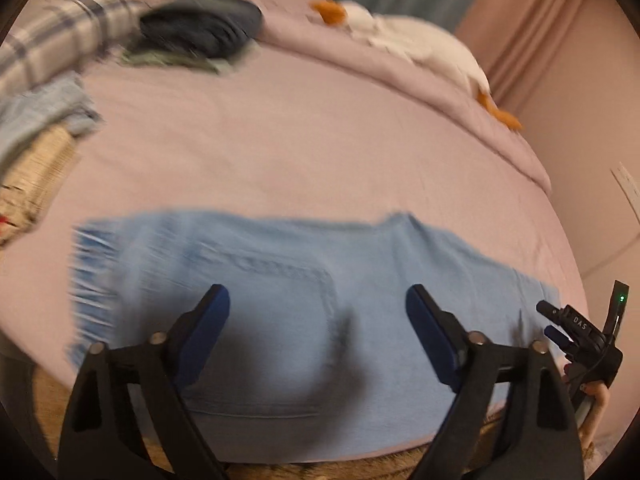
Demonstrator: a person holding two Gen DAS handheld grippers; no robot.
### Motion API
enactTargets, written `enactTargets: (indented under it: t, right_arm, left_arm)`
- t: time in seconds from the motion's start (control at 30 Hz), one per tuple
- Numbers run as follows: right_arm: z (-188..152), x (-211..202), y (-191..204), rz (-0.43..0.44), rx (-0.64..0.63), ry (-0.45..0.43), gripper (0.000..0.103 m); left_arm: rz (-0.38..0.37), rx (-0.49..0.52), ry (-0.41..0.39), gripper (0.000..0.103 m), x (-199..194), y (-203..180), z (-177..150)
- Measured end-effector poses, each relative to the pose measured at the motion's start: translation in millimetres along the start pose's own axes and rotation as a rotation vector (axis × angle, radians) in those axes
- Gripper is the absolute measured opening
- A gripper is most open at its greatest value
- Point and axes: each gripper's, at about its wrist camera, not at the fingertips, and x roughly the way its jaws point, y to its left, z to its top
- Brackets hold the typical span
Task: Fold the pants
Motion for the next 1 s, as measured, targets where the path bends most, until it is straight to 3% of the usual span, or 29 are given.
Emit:
enactTargets:
  t: [0.13, 0.23, 0.3, 0.37, 0.4, 0.43, 0.5, 0.63, 0.67, 0.7, 0.8, 0.9, 1.0]
  right_arm:
    - [-4, 5, -36, -0.038, 0.094, 0.007, 0.078]
    - [-6, 3, -45, 0.006, 0.111, -0.01, 0.078]
    - [-5, 2, -46, -0.023, 0.112, -0.023, 0.077]
    - [-5, 0, -43, -0.074, 0.123, -0.036, 0.069]
    - [-4, -4, -45, -0.091, 0.132, -0.046, 0.068]
    - [-3, -9, -50, -0.098, 0.149, -0.064, 0.068]
    - [-2, -23, -66, -0.122, 0.189, -0.111, 0.062]
    - [-5, -46, -108, -0.178, 0.301, -0.188, 0.054]
    - [-8, -51, -123, -0.172, 0.343, -0.199, 0.048]
    - [-7, -51, -132, -0.161, 0.37, -0.2, 0.042]
    - [-12, -48, -154, -0.11, 0.435, -0.18, 0.041]
    - [-19, -45, -164, -0.041, 0.467, -0.172, 0.036]
    - [-16, -45, -170, -0.003, 0.495, -0.191, 0.032]
  left_arm:
    - [-0.001, 0.004, 0.092, 0.069, 40, -4, -10]
    - [0.054, 0.06, 0.076, 0.067, 48, -13, -13]
    - [0.084, 0.072, 0.083, 0.065, 51, -18, -10]
    - [0.108, 0.088, 0.086, 0.054, 49, -26, -6]
    - [0.089, 0.097, 0.088, 0.041, 49, -30, -2]
    - [0.039, 0.1, 0.1, 0.034, 50, -35, 2]
    - [-0.058, 0.096, 0.122, 0.034, 56, -47, 10]
    - [-0.087, 0.144, 0.133, 0.028, 78, -75, 20]
    - [-0.094, 0.155, 0.144, 0.027, 85, -82, 21]
    - [-0.108, 0.16, 0.166, 0.026, 94, -87, 21]
    - [-0.101, 0.151, 0.236, 0.024, 118, -92, 11]
    - [-0.091, 0.191, 0.202, 0.024, 120, -95, 7]
    - [-0.13, 0.14, 0.222, 0.024, 123, -86, 11]
